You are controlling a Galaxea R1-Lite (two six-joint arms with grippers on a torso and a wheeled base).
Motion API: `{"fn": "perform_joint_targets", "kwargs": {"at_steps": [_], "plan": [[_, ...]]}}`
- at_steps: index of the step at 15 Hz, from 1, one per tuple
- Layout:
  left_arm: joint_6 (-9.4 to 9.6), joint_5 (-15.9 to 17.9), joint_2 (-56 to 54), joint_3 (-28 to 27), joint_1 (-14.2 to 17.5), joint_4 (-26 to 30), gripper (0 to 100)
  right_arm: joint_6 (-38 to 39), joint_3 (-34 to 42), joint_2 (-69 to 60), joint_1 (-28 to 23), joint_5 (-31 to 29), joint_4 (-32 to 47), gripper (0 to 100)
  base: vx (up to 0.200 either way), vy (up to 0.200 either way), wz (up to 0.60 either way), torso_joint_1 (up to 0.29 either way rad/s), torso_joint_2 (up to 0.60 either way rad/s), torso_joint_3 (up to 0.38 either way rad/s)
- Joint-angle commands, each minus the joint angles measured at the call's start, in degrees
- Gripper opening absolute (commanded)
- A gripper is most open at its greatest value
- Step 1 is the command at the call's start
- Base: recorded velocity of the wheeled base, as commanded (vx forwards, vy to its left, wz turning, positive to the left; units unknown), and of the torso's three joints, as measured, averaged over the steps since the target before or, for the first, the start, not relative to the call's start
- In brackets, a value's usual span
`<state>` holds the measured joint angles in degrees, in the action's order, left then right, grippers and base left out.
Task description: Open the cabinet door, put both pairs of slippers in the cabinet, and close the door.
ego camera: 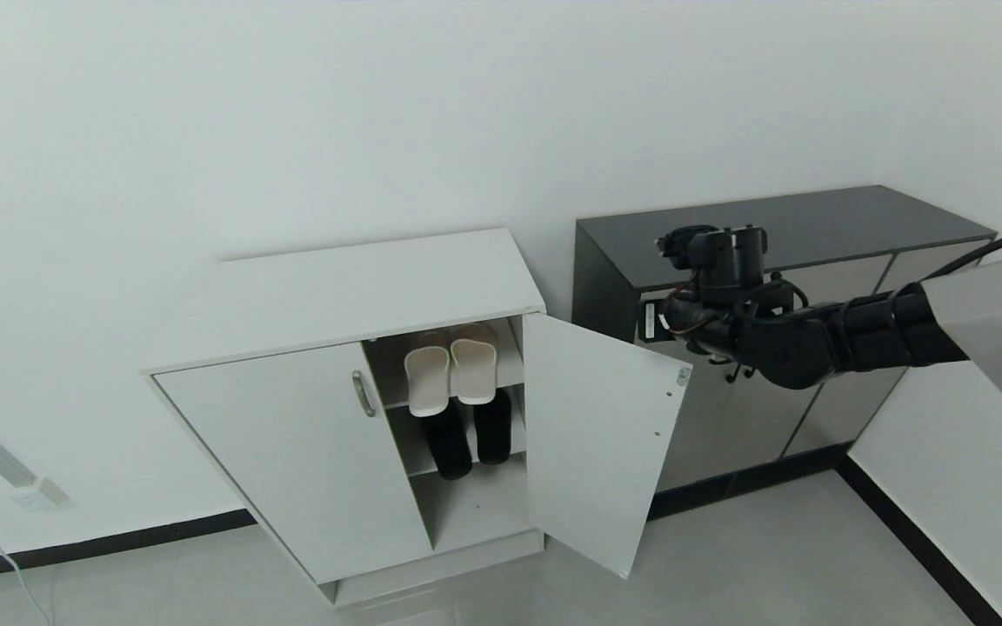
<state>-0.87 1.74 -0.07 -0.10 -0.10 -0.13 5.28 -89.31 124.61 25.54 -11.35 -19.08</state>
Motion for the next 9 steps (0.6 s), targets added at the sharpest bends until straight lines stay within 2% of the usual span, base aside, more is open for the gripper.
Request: {"fn": "perform_joint_targets", "kwargs": {"at_steps": [1, 9], "plan": [[-0.01, 0.0, 0.1, 0.0, 0.0, 0.0, 0, 0.0, -0.3, 2.6, -0.9, 0.5, -0.1, 0, 0.000, 0.000, 0.00, 0.000, 0.00, 0.000], [-0.10, 0.0, 0.1, 0.0, 0.0, 0.0, 0, 0.0, -0.8, 6.1, -1.4, 1.2, 0.0, 0, 0.000, 0.000, 0.00, 0.000, 0.00, 0.000]]}}
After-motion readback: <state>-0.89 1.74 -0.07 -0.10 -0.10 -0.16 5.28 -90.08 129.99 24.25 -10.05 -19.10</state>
